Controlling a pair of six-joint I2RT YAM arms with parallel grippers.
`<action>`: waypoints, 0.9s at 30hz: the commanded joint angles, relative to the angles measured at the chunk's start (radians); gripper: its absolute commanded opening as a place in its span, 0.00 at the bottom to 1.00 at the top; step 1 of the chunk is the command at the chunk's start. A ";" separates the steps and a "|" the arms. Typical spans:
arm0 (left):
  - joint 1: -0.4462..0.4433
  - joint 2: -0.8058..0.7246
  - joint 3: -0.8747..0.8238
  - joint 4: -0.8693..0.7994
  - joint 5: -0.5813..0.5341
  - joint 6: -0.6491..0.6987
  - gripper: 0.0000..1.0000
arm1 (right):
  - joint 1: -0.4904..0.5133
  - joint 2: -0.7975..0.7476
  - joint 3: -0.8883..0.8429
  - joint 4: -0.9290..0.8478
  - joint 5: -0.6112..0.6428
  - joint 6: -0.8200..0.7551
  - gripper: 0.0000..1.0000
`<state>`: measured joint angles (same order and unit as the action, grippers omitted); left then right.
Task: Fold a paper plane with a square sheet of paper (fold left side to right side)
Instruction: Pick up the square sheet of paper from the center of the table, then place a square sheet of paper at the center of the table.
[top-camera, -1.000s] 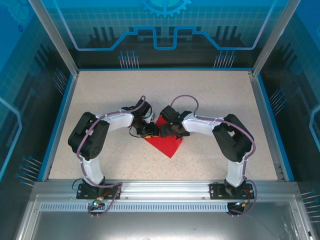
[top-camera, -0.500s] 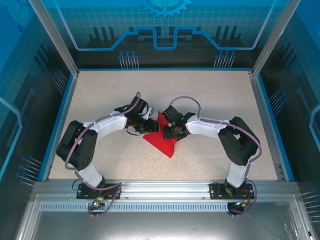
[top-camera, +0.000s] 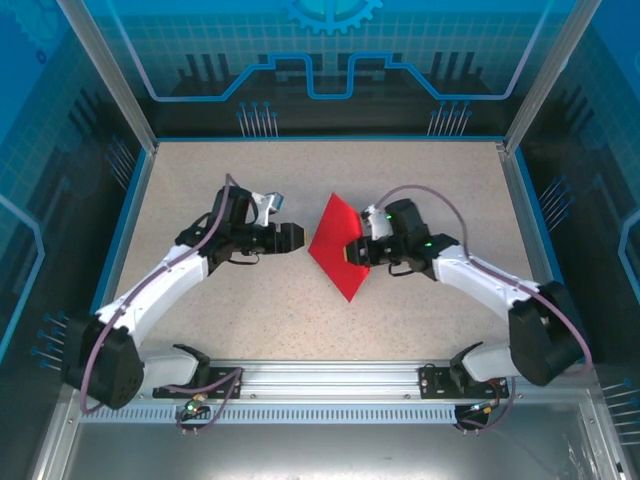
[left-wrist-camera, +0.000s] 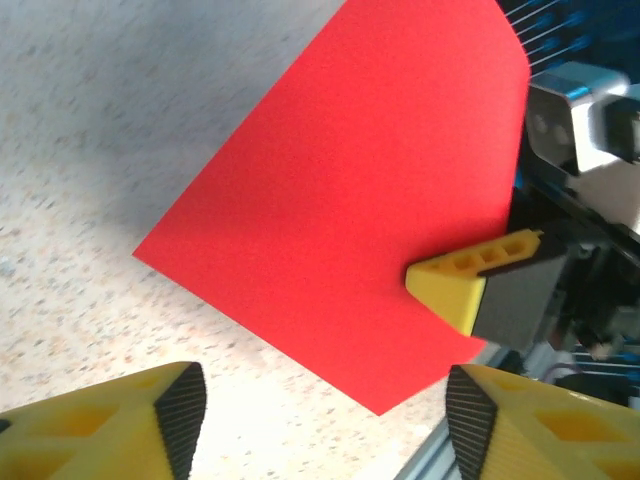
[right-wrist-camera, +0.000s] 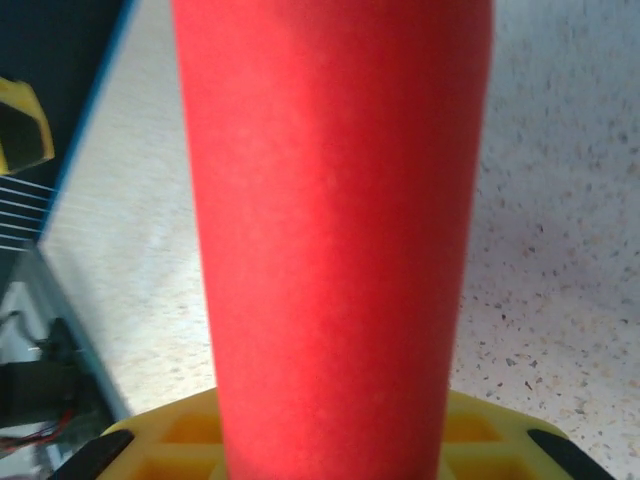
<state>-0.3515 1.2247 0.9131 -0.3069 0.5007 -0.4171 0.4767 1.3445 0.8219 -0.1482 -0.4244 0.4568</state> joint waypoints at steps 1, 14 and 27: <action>0.011 -0.087 -0.024 0.096 0.135 0.020 0.74 | -0.076 -0.111 -0.013 0.007 -0.267 -0.119 0.31; 0.005 -0.086 0.019 0.232 0.394 0.053 0.83 | -0.083 -0.284 0.097 -0.240 -0.540 -0.299 0.33; -0.090 -0.017 0.070 0.228 0.440 0.113 0.37 | -0.067 -0.288 0.126 -0.277 -0.507 -0.334 0.35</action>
<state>-0.4397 1.2045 0.9539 -0.0933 0.9142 -0.3412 0.4072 1.0721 0.9249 -0.3893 -0.9657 0.1406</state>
